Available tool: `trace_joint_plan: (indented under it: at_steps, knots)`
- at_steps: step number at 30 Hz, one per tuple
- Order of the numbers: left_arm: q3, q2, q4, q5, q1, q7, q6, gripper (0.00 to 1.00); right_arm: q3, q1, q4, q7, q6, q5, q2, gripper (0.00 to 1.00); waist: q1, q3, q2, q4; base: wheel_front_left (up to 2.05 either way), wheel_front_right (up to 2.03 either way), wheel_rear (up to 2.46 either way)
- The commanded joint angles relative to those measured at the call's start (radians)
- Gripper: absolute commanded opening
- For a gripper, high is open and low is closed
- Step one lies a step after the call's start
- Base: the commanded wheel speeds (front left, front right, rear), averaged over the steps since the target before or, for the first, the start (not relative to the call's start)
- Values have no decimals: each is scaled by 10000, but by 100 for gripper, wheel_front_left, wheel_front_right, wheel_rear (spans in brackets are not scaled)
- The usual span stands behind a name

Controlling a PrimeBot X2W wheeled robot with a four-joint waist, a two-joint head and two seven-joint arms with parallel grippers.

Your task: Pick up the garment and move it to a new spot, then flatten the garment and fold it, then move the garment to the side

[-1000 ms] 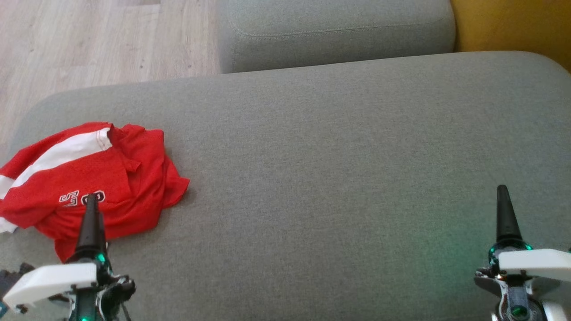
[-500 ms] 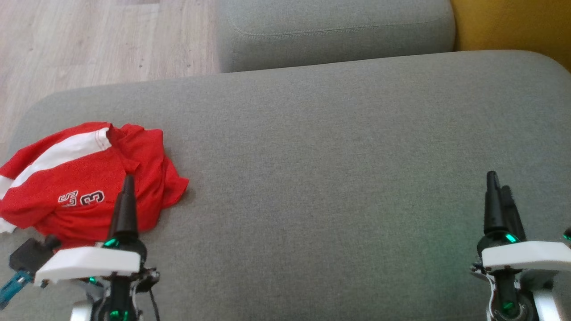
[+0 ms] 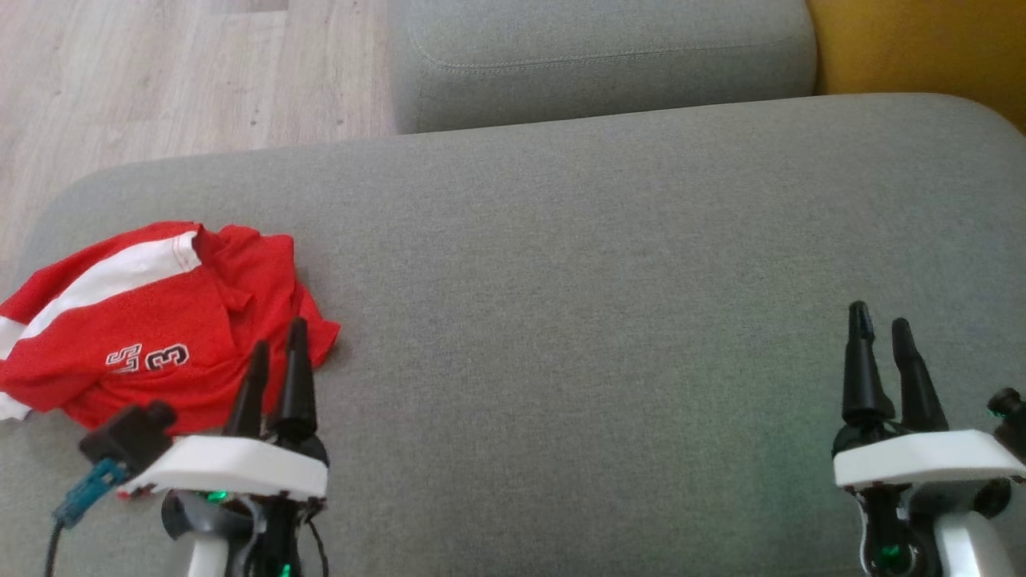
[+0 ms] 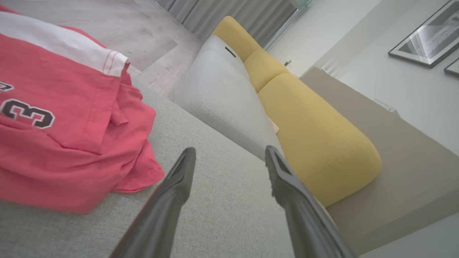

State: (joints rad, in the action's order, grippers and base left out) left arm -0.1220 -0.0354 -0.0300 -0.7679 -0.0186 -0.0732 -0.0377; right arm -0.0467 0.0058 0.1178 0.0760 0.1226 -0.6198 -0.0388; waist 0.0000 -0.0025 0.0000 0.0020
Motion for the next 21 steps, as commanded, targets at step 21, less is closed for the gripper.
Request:
trace_joint_plan:
  at_steps: [21]
  knots:
    - [-2477, -1511, 701, 3328, 736, -754, -2442, 100, 945, -496, -706, 733, 56, 3887, -88, 100, 0, -33, 0, 129, 0, 0, 0]
